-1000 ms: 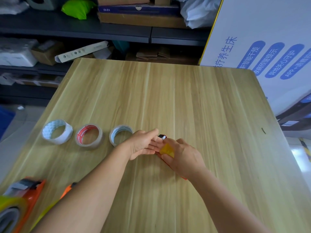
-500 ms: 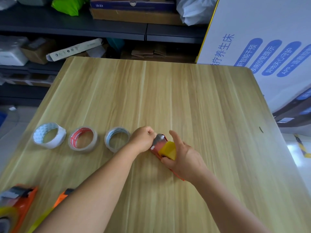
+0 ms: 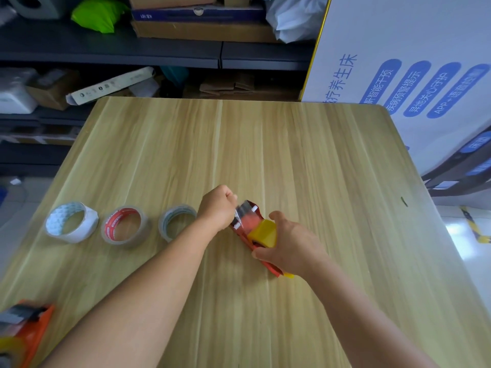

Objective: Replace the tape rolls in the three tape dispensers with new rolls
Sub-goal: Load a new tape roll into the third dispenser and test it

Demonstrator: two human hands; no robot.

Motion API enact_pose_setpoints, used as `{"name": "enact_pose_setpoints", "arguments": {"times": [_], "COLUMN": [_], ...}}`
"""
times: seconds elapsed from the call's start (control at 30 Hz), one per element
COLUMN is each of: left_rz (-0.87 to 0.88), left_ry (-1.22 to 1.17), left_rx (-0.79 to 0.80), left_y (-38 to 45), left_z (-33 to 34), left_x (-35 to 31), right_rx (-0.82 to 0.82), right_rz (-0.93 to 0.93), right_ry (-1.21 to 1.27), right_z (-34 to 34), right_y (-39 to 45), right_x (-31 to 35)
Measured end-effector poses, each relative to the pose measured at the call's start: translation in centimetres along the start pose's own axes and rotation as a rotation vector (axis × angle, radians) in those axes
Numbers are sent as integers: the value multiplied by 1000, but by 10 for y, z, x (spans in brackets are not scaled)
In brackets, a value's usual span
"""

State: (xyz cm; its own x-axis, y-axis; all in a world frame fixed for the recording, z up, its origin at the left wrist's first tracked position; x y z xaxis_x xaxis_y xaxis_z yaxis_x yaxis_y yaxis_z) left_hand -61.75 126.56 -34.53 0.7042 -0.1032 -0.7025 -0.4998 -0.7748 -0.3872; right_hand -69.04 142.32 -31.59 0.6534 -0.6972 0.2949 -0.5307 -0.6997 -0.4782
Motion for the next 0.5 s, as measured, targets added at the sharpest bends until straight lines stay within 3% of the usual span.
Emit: {"name": "enact_pose_setpoints", "arguments": {"times": [0.27,0.5], "left_rz": [12,142], "left_ry": [-45,34], "left_rx": [-24,-1], "left_y": [-15,-35], "left_z": [-15,-17], "left_x": [-15,-49], "right_rx": [1,-209], "right_rz": [-28,30], "right_ry": [-85,-90], "right_z": [-5,-16], "right_y": [6,10], "right_x": [6,15]}}
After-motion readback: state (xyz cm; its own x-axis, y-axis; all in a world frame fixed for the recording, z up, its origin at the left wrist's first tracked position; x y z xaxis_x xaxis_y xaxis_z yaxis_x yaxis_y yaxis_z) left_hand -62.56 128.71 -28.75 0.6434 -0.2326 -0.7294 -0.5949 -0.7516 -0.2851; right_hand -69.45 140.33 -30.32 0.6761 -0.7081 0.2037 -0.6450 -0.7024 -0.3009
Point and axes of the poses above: each hand's wrist, its own y-axis towards the middle knuckle, its own z-axis out of the palm, x = y × z, the point moved 6 cm from there along y, towards the middle knuckle, and after that the axes turned 5 degrees about -y, right-handed, at the moved point
